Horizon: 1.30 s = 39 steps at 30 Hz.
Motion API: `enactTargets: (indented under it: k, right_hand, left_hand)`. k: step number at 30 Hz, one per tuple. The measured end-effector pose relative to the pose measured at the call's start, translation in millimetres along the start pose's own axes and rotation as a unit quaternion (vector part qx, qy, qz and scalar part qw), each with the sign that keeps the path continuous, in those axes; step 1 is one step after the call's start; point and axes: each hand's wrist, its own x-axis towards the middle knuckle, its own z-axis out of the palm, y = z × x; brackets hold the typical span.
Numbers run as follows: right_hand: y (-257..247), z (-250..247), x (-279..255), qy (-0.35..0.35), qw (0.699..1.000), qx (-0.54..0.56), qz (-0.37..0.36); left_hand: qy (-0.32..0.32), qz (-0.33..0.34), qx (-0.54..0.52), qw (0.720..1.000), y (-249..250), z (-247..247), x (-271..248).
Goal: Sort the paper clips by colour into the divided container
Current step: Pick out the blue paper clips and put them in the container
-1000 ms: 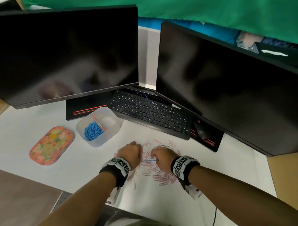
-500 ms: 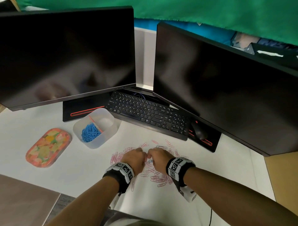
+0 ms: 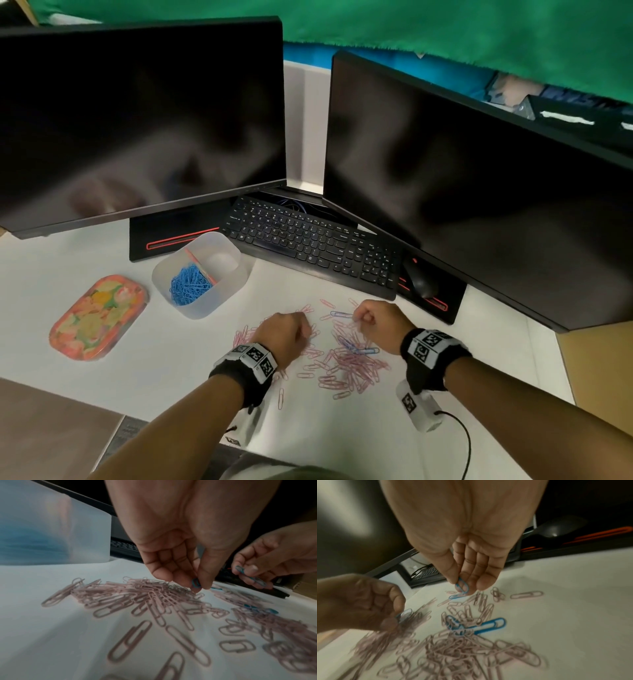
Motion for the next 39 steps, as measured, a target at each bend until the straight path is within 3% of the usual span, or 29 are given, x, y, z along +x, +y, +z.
enactTargets:
  k: [7,14,19,23,34,39]
  right_hand:
    - [14,-11,-9,-0.042,0.989,0.114,0.082]
    - [21,9,-33,-0.022,0.996,-0.092,-0.008]
    - [24,18,-38,-0.005,0.988,-0.148,-0.042]
    - [23,18,-38,-0.015,0.989,-0.143,-0.035]
    - [31,20,-36,-0.021,0.989,-0.143,-0.017]
    - [29,16,-33,0.002,0.994,-0.112,-0.008]
  left_hand:
    - [-0.012,-0.017,-0.106,0.994,18,-3,9]
    - [-0.020,-0.033,-0.179,0.983,39,6,18]
    - [-0.051,0.025,-0.010,0.998,52,19,29]
    - [-0.081,0.062,0.131,0.986,54,28,28]
    - [-0.110,0.025,0.168,0.979,36,17,24]
    - [-0.072,0.040,0.162,0.983,43,14,27]
